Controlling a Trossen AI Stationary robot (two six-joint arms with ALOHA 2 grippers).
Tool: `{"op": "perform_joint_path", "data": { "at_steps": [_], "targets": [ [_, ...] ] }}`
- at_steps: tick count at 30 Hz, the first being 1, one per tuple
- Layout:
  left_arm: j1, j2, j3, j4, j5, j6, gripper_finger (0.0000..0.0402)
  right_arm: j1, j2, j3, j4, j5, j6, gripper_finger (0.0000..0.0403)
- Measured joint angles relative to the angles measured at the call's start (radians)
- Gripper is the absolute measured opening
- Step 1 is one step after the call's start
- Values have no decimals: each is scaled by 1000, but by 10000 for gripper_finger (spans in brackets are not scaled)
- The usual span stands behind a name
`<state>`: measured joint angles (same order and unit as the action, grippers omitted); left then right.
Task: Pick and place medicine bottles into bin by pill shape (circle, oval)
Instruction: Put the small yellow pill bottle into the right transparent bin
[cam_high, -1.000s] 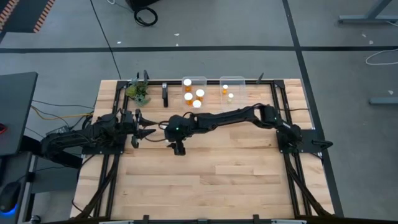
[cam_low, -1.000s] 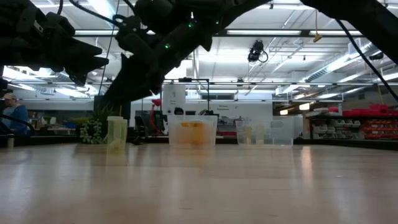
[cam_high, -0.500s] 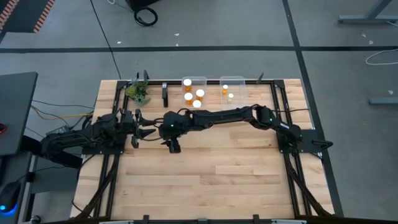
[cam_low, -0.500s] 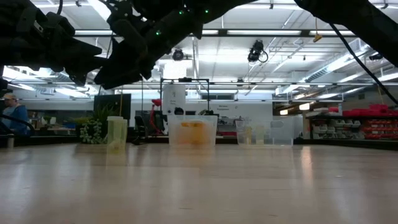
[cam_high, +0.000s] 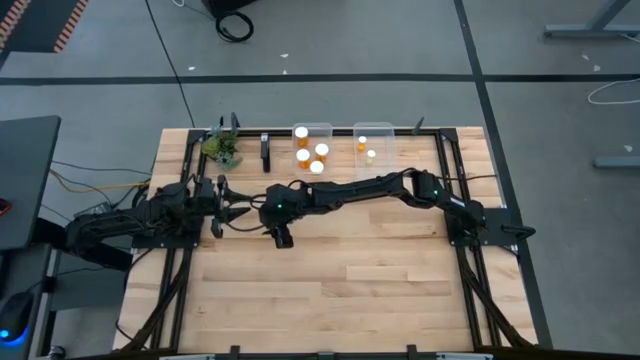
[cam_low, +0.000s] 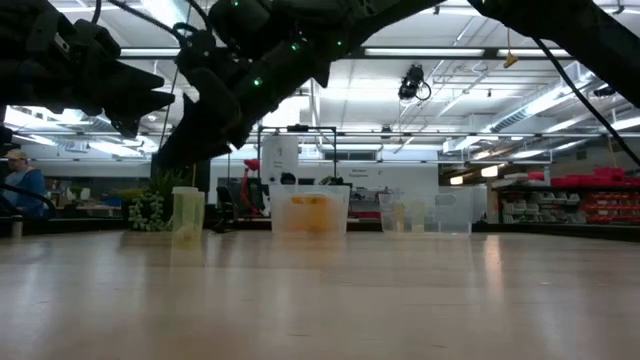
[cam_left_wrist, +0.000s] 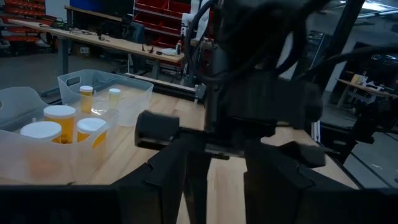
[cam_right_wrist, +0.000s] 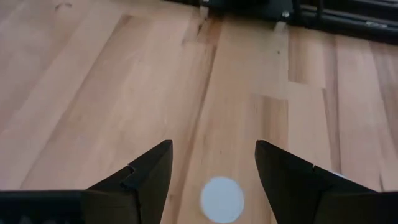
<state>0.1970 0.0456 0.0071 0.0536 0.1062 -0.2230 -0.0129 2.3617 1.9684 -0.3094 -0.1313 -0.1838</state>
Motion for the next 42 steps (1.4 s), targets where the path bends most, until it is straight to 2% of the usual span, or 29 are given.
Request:
{"op": "perform_joint_path", "data": {
  "at_steps": [13, 22, 42],
  "targets": [
    [0, 0, 0, 0, 0, 0, 172, -19, 0, -119, 122, -1, -20, 236],
    [0, 0, 0, 0, 0, 0, 172, -32, 0, -141, 130, -1, -13, 235],
    [0, 0, 0, 0, 0, 0, 172, -31, 0, -141, 123, -1, -10, 173]
  ]
}}
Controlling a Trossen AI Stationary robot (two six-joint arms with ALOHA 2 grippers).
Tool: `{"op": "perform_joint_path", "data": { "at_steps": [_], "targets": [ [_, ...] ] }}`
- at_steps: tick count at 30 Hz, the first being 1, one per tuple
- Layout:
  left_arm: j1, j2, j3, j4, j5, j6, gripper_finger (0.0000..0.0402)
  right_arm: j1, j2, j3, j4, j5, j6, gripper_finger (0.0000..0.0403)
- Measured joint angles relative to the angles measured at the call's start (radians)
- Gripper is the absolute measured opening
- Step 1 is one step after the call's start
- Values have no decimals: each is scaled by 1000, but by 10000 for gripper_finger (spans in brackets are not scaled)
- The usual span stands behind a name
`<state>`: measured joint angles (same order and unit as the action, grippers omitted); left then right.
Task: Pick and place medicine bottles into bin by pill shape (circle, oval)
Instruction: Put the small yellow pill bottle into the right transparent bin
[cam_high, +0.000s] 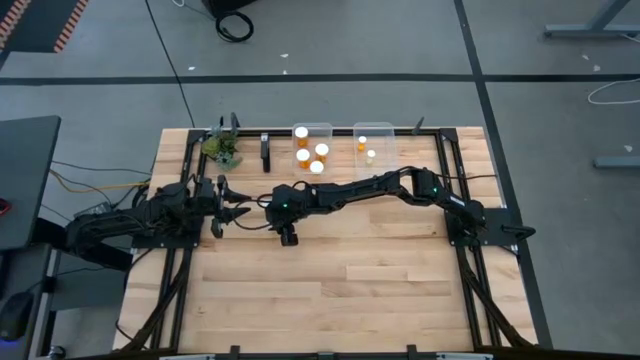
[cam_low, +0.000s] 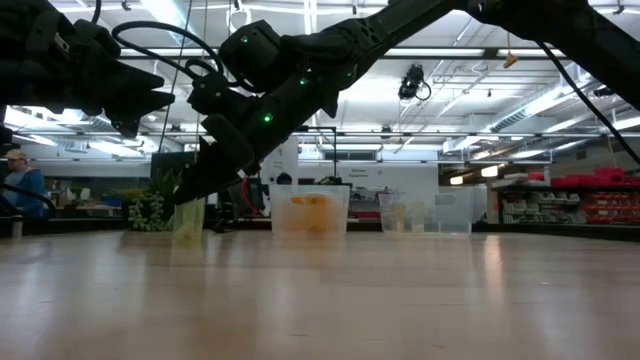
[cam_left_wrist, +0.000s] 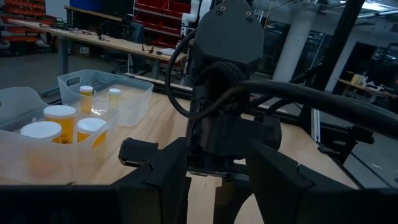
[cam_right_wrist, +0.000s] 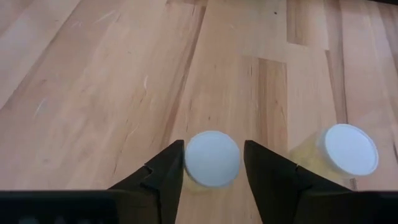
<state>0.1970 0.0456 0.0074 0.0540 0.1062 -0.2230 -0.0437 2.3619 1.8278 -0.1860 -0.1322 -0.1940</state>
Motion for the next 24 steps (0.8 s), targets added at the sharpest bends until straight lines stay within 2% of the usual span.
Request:
{"op": "perform_joint_path", "data": {
  "at_steps": [7, 24],
  "targets": [
    [0, 0, 0, 0, 0, 0, 172, 0, 0, 0, 0, 0, 0, 161],
    [0, 0, 0, 0, 0, 0, 172, -13, -3, 12, -40, 1, 3, 160]
  ]
}}
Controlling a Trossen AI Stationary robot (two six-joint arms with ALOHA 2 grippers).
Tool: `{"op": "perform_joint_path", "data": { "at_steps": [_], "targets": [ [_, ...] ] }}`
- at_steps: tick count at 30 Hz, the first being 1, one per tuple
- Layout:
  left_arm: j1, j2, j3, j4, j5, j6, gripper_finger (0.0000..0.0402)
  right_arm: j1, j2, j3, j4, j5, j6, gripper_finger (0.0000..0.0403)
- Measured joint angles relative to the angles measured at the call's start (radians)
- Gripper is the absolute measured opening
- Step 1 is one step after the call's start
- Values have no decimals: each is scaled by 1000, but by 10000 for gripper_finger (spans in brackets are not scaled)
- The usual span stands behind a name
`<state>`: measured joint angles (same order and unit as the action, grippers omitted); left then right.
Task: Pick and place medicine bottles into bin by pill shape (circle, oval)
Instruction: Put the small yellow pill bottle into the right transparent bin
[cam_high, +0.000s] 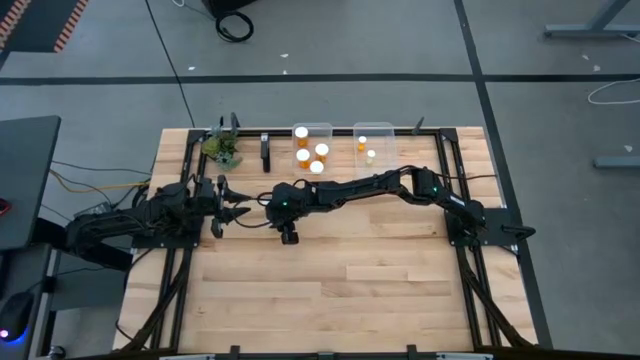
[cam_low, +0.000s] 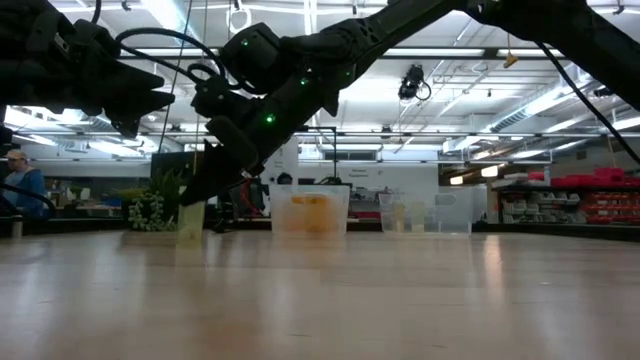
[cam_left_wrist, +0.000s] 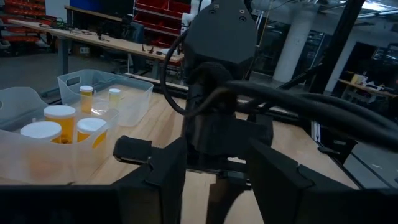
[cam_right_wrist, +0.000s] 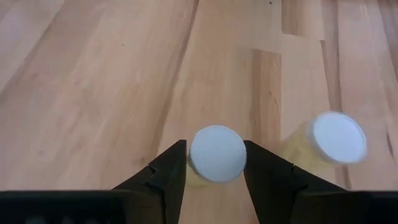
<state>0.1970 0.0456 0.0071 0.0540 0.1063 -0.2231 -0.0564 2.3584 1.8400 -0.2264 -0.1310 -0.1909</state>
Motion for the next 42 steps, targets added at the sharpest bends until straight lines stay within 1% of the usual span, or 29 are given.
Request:
{"op": "perform_joint_path", "data": {
  "at_steps": [15, 21, 24, 28, 31, 33, 37, 42],
  "targets": [
    [0, 0, 0, 0, 0, 0, 172, -39, -103, 2, -83, 56, -17, 160],
    [0, 0, 0, -1, 0, 0, 172, -61, -141, 2, -105, 57, -19, 160],
    [0, 0, 0, -1, 0, 0, 172, -65, -150, 2, -129, 50, -18, 160],
    [0, 0, 0, -1, 0, 0, 172, -52, -150, 2, -140, -3, -16, 160],
    [0, 0, 0, -1, 0, 0, 172, -38, -142, -1, -136, -12, -18, 161],
    [0, 0, 0, -1, 0, 0, 172, -36, -142, -29, -96, -25, -19, 161],
    [0, 0, 0, -1, 0, 0, 172, -38, -140, -110, 47, -82, -6, 161],
    [0, 0, 0, -1, 0, 0, 172, -27, -139, -197, 209, -107, -8, 170]
  ]
}}
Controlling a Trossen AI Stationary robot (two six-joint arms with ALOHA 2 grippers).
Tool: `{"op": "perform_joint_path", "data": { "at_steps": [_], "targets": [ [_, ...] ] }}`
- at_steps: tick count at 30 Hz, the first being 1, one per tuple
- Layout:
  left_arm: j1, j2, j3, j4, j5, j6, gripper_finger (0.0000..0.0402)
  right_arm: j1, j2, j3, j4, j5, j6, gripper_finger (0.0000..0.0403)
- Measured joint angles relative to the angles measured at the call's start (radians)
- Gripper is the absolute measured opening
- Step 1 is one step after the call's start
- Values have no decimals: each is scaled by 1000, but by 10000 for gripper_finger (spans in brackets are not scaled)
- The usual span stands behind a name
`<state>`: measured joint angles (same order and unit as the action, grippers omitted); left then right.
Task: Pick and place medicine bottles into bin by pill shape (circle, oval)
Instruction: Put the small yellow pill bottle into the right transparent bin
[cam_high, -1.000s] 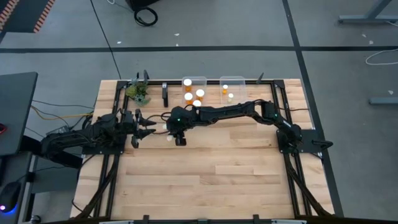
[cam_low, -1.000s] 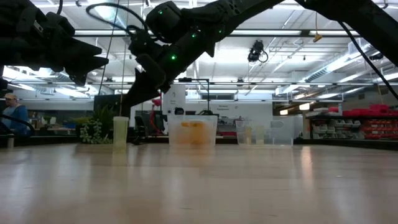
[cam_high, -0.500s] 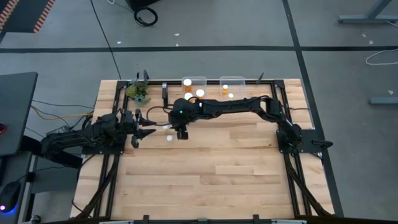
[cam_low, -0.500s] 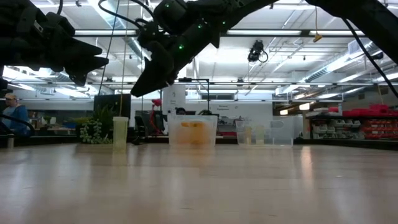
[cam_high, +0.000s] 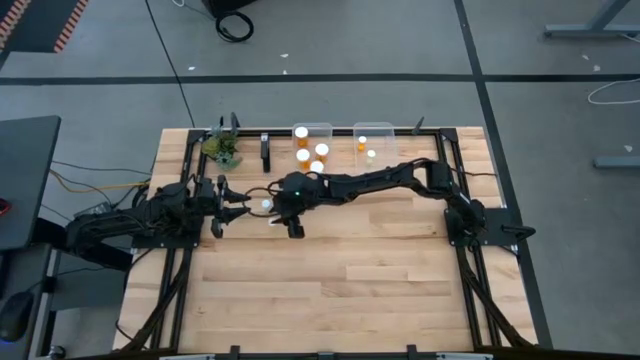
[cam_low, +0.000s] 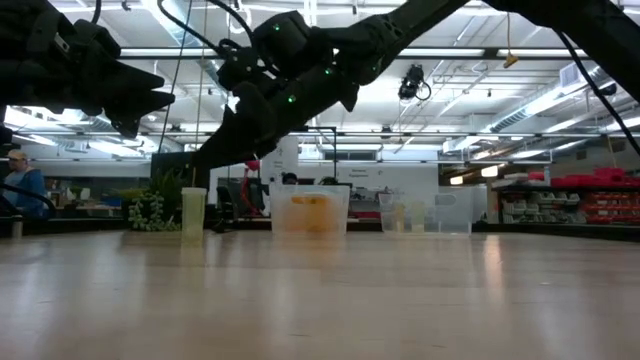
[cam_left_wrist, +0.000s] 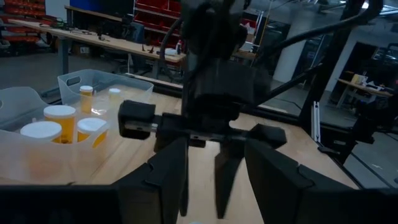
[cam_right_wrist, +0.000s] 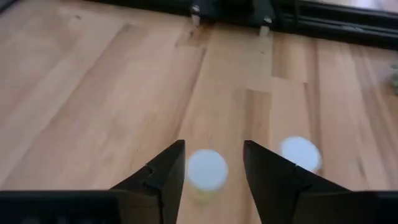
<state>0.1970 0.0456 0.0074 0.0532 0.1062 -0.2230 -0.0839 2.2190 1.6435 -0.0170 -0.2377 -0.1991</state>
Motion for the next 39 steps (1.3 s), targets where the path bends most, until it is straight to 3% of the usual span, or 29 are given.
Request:
{"op": "perform_joint_path", "data": {
  "at_steps": [4, 9, 17, 32, 39],
  "targets": [
    [0, 0, 0, 0, 0, 0, 172, 12, 0, -7, 44, 10, 44, 199],
    [0, 0, 0, 0, 0, 0, 172, 25, 1, 69, -104, 107, 71, 222],
    [0, 0, 0, 0, 0, 0, 172, 28, 1, 184, -202, 109, 69, 221],
    [0, -1, 0, 0, 0, 0, 172, 54, 55, 190, -170, 168, 85, 220],
    [0, 0, 0, 1, 0, 0, 172, 21, 52, 266, -234, 157, 76, 220]
  ]
}}
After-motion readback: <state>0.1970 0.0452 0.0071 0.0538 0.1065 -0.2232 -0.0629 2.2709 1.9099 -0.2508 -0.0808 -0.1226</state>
